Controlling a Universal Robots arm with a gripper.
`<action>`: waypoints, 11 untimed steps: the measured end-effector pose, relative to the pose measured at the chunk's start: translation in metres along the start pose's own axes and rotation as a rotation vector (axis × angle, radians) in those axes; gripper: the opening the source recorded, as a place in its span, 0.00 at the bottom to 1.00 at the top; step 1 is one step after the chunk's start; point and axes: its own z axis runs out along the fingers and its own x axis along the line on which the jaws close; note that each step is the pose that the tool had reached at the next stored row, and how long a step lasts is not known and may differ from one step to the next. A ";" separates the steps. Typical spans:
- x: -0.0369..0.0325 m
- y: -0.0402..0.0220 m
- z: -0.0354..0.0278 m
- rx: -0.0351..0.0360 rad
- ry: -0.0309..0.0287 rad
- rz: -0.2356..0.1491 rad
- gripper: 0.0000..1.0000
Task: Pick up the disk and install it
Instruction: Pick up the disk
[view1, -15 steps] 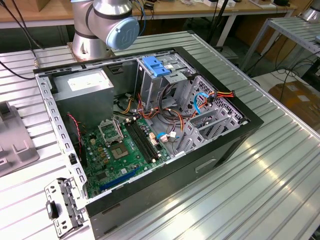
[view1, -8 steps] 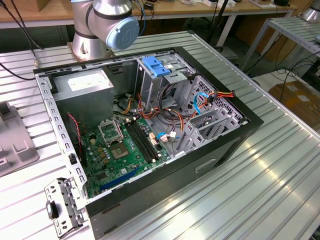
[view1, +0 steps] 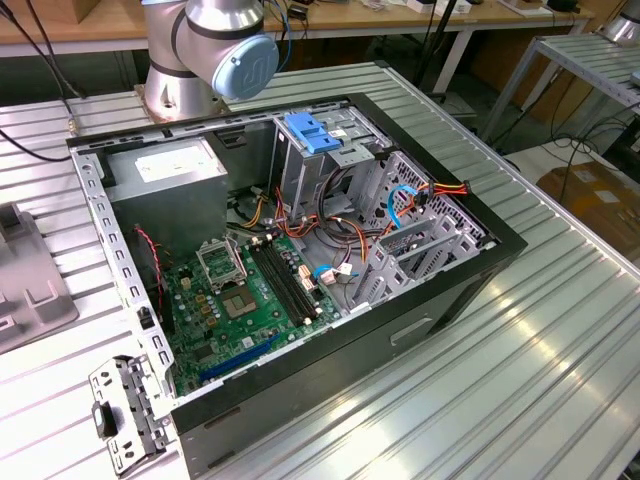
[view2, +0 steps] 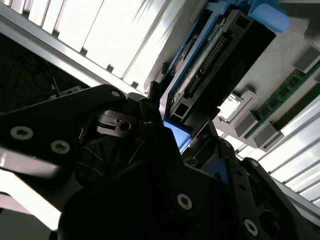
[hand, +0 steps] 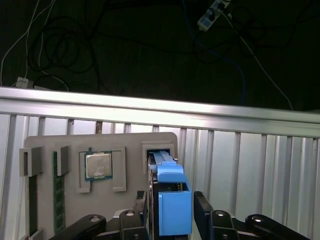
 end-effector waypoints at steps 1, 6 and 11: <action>0.0000 0.0000 0.0007 0.0000 0.0000 0.000 0.50; 0.0000 0.0000 0.0014 0.0000 0.0000 0.000 0.50; 0.0001 0.0000 0.0013 -0.0002 0.0003 0.000 0.42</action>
